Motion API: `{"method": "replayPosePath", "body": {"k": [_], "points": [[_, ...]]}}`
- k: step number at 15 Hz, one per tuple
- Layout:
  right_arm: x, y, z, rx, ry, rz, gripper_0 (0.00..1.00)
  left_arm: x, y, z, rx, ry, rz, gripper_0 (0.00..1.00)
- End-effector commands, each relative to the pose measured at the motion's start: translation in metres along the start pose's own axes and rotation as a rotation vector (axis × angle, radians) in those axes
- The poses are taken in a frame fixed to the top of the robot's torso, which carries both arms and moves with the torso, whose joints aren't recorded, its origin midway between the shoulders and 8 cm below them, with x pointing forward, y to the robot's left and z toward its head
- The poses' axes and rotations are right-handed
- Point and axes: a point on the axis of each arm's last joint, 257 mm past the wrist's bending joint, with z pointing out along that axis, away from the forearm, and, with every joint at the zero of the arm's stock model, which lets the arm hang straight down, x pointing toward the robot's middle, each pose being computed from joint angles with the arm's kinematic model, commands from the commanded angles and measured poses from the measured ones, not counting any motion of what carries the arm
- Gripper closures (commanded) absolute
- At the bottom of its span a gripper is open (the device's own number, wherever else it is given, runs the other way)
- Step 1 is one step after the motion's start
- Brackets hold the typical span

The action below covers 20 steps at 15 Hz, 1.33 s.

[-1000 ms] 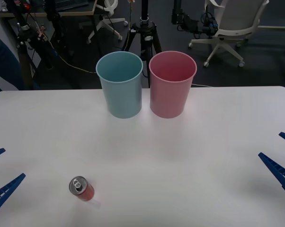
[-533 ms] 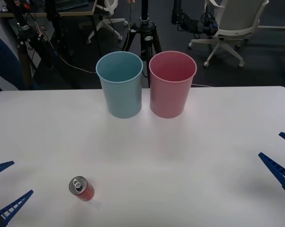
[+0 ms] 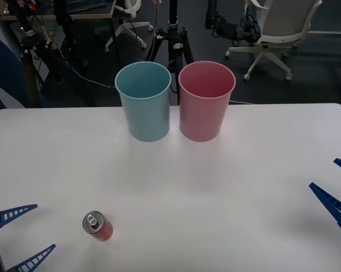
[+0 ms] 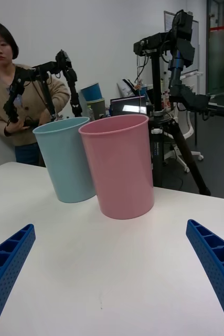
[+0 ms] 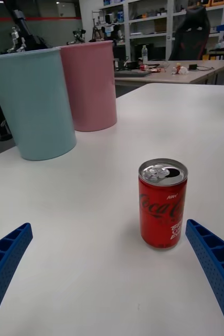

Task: Grasp the object on the table and drop it into the matching bin: aluminum can to the light blue bin, PET bottle to the pink bin.

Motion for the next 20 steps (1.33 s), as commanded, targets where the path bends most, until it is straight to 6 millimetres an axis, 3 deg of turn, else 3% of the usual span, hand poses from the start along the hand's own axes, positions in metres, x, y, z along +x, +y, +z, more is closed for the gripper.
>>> {"method": "replayPosePath", "body": {"k": [1,12,20], "points": [[0.0,0.0,0.0,0.0,0.0,0.0,0.0,0.013,-0.007,0.015,0.033,0.003,-0.001,0.0],[0.0,0.0,0.0,0.0,0.0,0.0,0.0,0.034,-0.046,0.072,0.091,-0.008,-0.012,0.0],[0.0,0.0,0.0,0.0,0.0,0.0,0.0,0.037,-0.053,0.121,0.078,-0.022,-0.008,0.0]]}}
